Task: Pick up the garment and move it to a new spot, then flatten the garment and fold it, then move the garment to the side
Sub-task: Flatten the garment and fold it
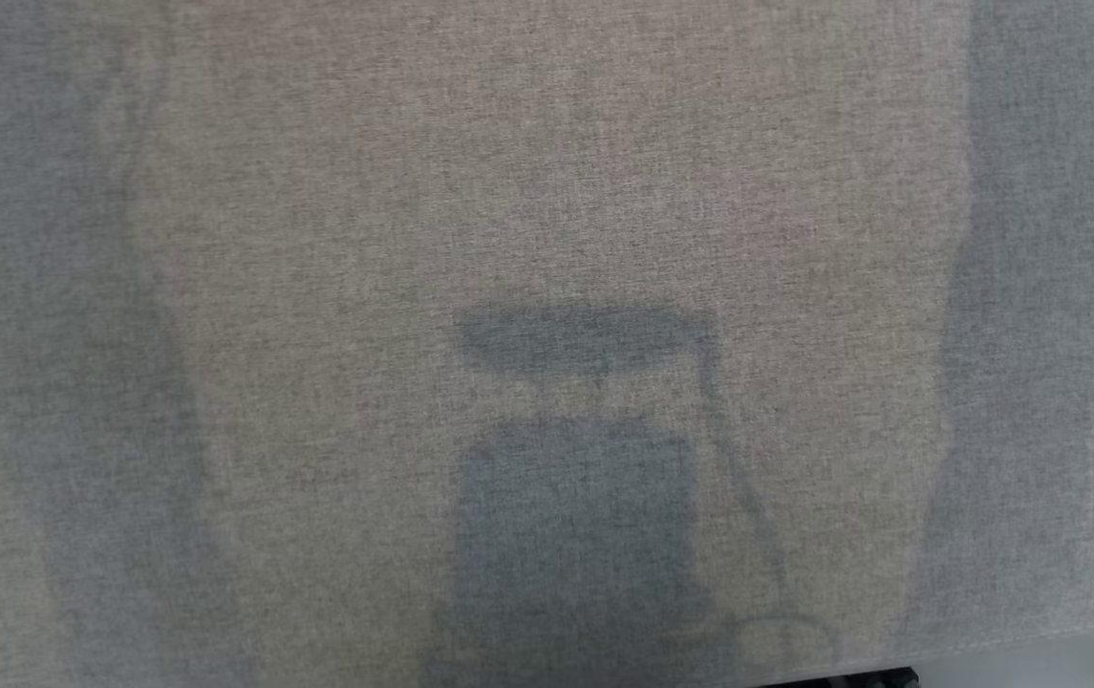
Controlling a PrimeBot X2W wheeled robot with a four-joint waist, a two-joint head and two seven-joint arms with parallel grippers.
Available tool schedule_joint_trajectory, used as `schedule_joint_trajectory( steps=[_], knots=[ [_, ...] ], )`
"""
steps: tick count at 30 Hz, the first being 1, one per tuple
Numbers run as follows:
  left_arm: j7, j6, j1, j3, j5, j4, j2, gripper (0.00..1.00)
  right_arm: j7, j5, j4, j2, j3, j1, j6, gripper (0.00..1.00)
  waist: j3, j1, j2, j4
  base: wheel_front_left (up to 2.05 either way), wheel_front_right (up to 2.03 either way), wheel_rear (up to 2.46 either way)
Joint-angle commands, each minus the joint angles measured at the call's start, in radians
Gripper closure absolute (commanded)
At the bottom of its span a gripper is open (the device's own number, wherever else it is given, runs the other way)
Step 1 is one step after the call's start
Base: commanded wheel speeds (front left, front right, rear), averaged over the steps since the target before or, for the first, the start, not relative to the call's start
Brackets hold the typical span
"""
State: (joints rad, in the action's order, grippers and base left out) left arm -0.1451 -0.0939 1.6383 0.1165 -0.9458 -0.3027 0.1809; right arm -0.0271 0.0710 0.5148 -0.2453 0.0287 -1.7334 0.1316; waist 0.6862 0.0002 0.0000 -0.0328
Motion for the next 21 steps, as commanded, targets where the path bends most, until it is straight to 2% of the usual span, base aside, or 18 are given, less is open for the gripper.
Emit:
schedule_joint_trajectory(
  steps=[1, 5, 8, 12, 16, 21],
  knots=[
    [0.031, 0.027, 0.036, -0.001, 0.008, -0.001, 0.004, 1.00, 0.036, 0.026, 0.010, 0.007, 0.018, -0.030, -0.002, 1.00, 0.027, -0.0002, 0.0000, -0.029, 0.00, 0.00, 0.00],
    [0.116, 0.102, 0.080, 0.001, 0.010, -0.012, -0.009, 1.00, 0.192, 0.124, 0.004, 0.030, 0.074, -0.076, -0.002, 1.00, 0.035, -0.0002, 0.0000, -0.031, 0.00, 0.00, 0.00],
    [0.145, 0.149, 0.061, -0.006, 0.004, -0.025, -0.014, 1.00, 0.256, 0.194, -0.004, 0.045, 0.084, -0.081, -0.002, 1.00, 0.047, -0.0002, 0.0000, -0.027, 0.00, 0.00, 0.00],
    [0.152, 0.178, -0.034, -0.031, 0.030, -0.066, 0.004, 1.00, 0.247, 0.233, 0.034, 0.054, 0.033, 0.011, -0.002, 1.00, 0.071, -0.0002, 0.0000, -0.022, 0.00, 0.00, 0.00],
    [0.176, 0.201, -0.131, -0.049, 0.043, -0.087, 0.008, 1.00, 0.212, 0.227, 0.041, 0.035, -0.030, 0.088, -0.002, 1.00, 0.076, -0.0002, 0.0000, -0.013, 0.00, 0.00, 0.00],
    [0.206, 0.220, -0.377, -0.091, 0.026, -0.107, -0.001, 1.00, 0.152, 0.129, 0.029, -0.027, -0.146, 0.266, -0.002, 1.00, 0.035, -0.0002, 0.0000, 0.017, 0.00, 0.00, 0.00]
  ],
)
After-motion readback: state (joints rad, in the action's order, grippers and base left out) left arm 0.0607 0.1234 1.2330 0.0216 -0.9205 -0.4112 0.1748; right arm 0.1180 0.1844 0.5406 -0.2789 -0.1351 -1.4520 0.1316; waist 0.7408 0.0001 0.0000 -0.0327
